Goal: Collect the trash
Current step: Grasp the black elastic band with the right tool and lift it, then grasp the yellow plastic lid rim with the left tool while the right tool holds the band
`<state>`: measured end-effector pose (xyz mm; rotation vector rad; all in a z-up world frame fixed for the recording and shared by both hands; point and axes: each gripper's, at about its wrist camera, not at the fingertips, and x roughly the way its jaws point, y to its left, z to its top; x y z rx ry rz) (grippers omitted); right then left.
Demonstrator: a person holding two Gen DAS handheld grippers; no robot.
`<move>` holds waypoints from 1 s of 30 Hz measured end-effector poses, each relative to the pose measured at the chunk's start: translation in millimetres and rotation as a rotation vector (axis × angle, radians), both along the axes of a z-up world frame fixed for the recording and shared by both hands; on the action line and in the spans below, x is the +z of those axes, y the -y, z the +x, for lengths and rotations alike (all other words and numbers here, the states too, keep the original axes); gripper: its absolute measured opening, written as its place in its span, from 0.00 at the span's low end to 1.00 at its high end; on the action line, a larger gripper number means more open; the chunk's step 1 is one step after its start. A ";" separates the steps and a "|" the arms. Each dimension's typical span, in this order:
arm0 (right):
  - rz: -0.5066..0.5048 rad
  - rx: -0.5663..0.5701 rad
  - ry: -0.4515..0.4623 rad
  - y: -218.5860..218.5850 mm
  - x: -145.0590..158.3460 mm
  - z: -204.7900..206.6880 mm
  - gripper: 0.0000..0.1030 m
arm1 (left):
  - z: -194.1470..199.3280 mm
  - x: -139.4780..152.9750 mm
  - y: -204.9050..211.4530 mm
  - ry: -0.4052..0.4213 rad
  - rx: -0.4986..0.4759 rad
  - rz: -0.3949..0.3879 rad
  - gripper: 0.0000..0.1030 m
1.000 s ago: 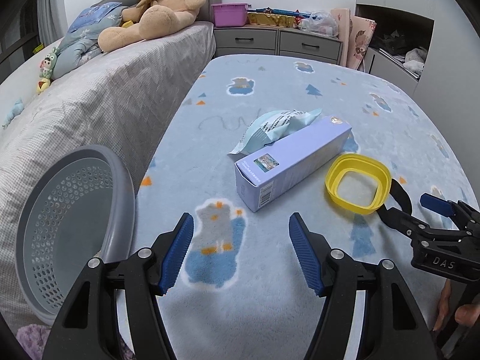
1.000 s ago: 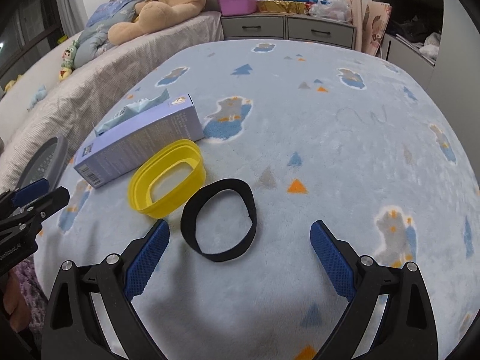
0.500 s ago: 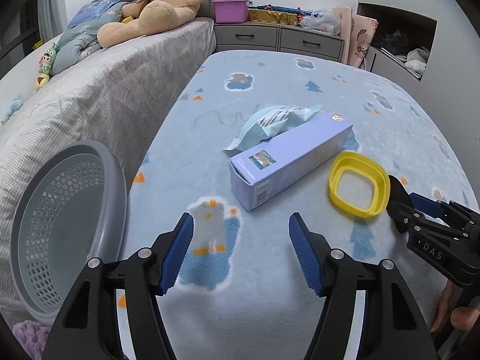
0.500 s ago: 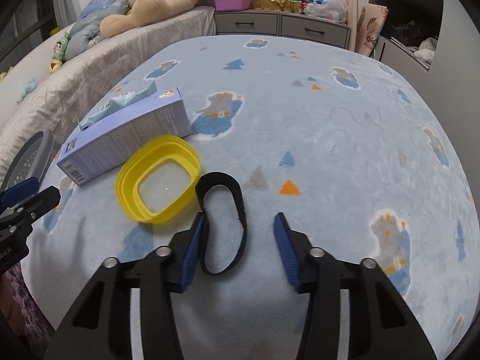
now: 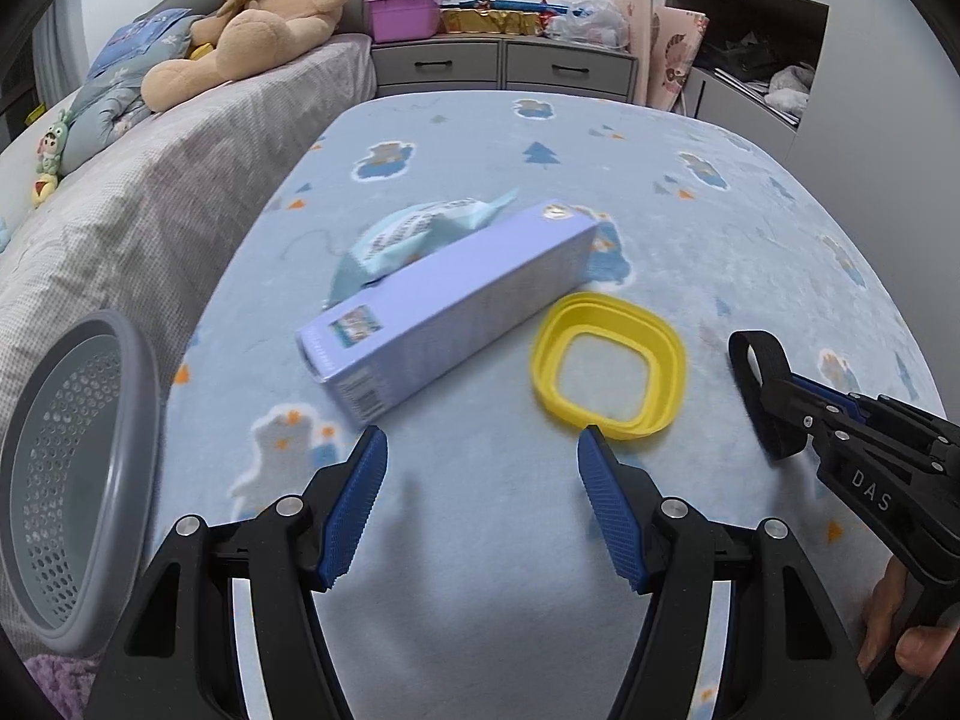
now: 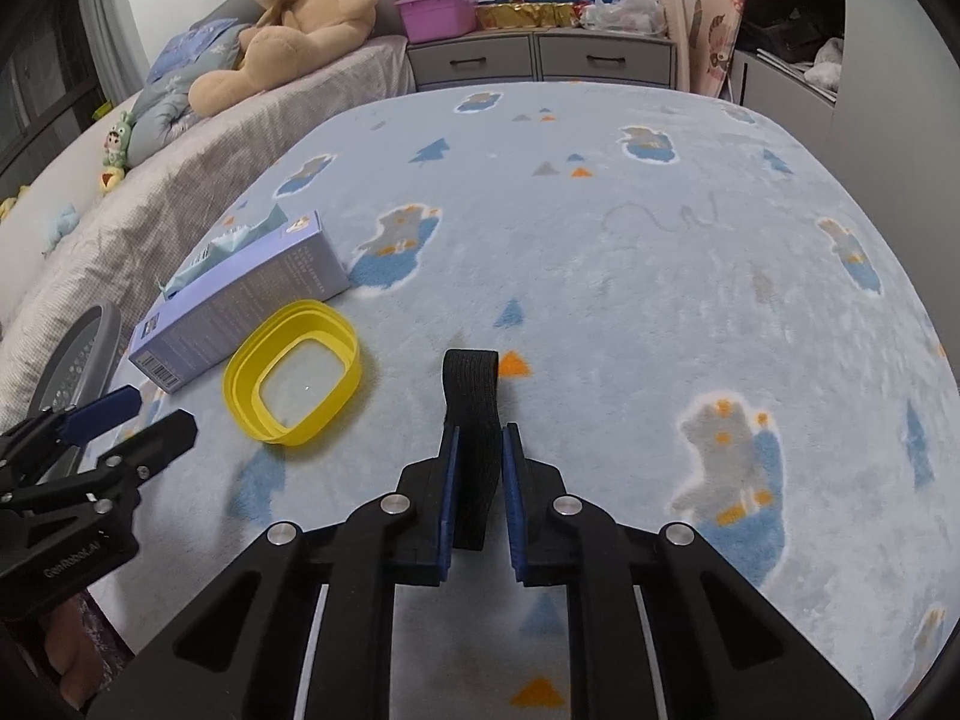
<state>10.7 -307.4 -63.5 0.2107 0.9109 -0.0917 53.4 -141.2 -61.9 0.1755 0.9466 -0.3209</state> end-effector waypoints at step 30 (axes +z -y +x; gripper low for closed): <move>0.135 -0.010 0.067 39.6 9.5 -18.7 0.14 | 16.1 -23.1 65.3 -0.054 -0.055 0.028 0.62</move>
